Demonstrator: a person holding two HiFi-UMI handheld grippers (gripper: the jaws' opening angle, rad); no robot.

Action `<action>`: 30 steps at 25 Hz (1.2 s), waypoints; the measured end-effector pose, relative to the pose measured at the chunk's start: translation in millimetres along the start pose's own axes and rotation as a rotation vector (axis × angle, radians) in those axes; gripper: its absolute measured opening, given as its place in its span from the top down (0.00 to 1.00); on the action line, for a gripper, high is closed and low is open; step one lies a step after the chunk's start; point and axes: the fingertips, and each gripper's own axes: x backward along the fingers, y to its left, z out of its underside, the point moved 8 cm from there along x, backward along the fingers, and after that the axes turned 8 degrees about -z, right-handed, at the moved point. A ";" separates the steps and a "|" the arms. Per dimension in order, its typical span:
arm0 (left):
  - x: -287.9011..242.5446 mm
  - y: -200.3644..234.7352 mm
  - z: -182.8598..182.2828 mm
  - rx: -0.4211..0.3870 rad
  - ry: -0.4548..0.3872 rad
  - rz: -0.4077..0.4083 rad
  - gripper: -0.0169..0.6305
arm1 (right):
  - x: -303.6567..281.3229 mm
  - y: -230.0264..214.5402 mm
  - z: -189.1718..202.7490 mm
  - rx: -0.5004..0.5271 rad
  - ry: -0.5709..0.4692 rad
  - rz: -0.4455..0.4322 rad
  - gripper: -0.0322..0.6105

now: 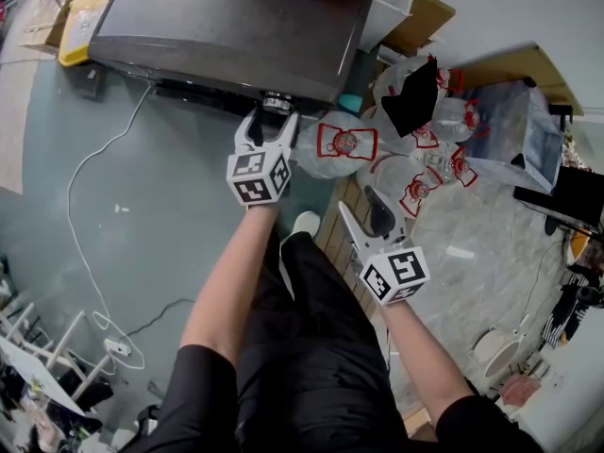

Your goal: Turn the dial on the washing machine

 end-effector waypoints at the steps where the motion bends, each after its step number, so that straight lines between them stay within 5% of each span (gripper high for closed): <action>1: -1.1 0.7 0.2 0.021 0.008 0.006 0.52 | 0.2 0.3 0.4 0.001 0.001 0.000 0.60; 11: -4.2 1.4 -3.8 0.015 0.042 -0.005 0.55 | 2.1 0.3 8.0 -0.002 0.002 0.002 0.60; 30: -2.9 -9.4 -5.1 -0.316 0.058 -0.110 0.56 | 11.7 3.6 20.8 -0.012 0.018 0.014 0.60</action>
